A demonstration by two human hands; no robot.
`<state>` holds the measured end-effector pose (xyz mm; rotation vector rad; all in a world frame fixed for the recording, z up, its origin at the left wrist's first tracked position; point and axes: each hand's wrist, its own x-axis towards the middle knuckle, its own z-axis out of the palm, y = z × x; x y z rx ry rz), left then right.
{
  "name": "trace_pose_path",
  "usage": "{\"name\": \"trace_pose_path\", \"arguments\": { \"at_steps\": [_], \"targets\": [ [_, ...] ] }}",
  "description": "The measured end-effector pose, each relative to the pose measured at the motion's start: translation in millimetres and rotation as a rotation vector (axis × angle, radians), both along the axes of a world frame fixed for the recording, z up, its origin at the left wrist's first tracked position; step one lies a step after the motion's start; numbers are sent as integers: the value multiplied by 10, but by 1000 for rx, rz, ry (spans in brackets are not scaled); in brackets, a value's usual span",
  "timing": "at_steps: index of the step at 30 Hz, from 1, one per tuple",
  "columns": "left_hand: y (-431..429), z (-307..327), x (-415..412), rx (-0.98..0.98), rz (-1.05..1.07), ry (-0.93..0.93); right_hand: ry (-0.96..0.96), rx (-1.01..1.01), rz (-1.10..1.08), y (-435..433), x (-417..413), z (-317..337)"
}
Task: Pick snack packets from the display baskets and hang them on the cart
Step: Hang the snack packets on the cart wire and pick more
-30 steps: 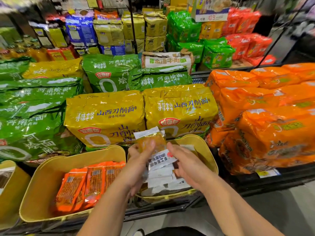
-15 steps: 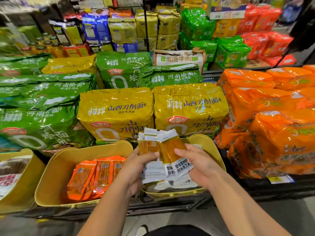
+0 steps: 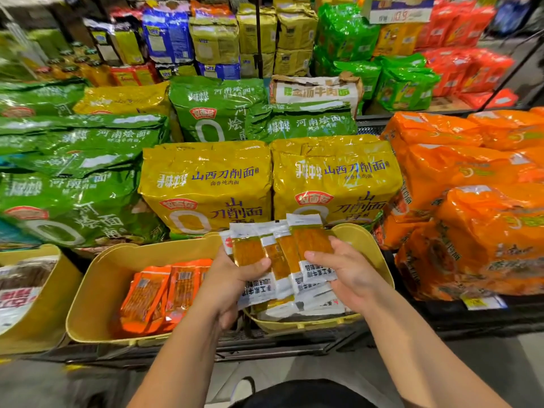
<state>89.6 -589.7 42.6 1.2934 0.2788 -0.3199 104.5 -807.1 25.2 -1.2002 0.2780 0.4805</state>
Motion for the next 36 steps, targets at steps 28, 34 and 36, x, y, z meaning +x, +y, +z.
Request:
{"name": "trace_pose_path", "arguments": {
  "at_steps": [28,34,36],
  "targets": [
    [274,-26,130,-32,57,-10,-207,-1173,84,-43,-28,53],
    [27,-70,68,-78,-9,153,-544,-1706,8,-314,-95,-195],
    [-43,-81,53,-49,-47,168,-799,-1636,-68,-352,-74,-300]
  ]
}}
